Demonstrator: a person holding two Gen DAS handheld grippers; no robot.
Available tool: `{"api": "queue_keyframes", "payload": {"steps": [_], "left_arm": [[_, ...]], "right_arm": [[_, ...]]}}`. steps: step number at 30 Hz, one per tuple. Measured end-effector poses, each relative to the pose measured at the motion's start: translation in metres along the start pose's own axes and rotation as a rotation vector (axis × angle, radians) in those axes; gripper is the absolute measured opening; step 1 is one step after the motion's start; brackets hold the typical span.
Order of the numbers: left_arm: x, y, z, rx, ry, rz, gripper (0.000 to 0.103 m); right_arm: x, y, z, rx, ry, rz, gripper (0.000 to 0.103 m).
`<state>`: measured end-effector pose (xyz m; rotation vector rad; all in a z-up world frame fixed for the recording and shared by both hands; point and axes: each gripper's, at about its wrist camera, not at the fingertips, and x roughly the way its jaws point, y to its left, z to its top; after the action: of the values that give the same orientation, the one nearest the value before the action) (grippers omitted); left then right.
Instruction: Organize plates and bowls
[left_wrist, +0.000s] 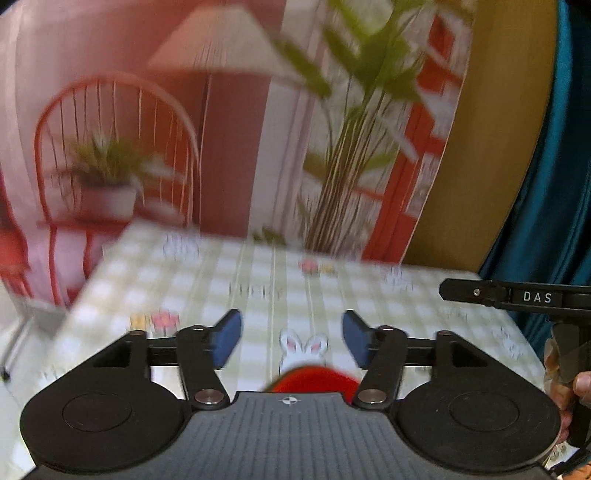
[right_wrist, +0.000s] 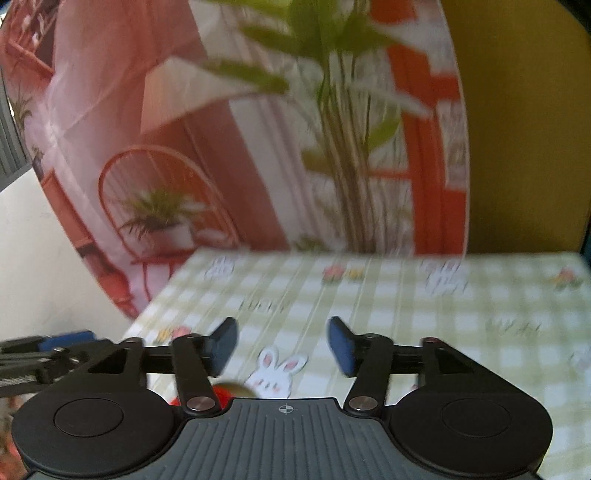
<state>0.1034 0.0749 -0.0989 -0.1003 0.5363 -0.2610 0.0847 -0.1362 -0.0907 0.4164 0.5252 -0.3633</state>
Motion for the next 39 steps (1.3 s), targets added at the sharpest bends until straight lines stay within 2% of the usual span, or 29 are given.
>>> {"api": "queue_keyframes", "payload": {"steps": [1, 4, 6, 9, 18, 39], "left_arm": [[-0.004, -0.002, 0.004, 0.007, -0.022, 0.008, 0.075], [-0.016, -0.009, 0.018, 0.033, -0.088, 0.047, 0.084], [-0.021, -0.013, 0.027, 0.049, -0.12, 0.052, 0.085], [-0.027, -0.019, 0.038, 0.062, -0.146, 0.079, 0.087], [-0.046, -0.028, 0.058, 0.066, -0.213, 0.168, 0.088], [-0.063, -0.037, 0.065, 0.079, -0.238, 0.182, 0.088]], "right_arm": [[-0.005, 0.001, 0.005, -0.01, -0.019, -0.012, 0.071], [-0.019, 0.004, 0.019, -0.034, -0.065, -0.02, 0.082], [-0.028, 0.007, 0.027, -0.048, -0.099, -0.024, 0.098], [-0.039, 0.011, 0.038, -0.063, -0.138, -0.034, 0.103], [-0.059, 0.018, 0.051, -0.066, -0.197, -0.037, 0.103], [-0.081, 0.022, 0.055, -0.071, -0.255, -0.048, 0.103]]}}
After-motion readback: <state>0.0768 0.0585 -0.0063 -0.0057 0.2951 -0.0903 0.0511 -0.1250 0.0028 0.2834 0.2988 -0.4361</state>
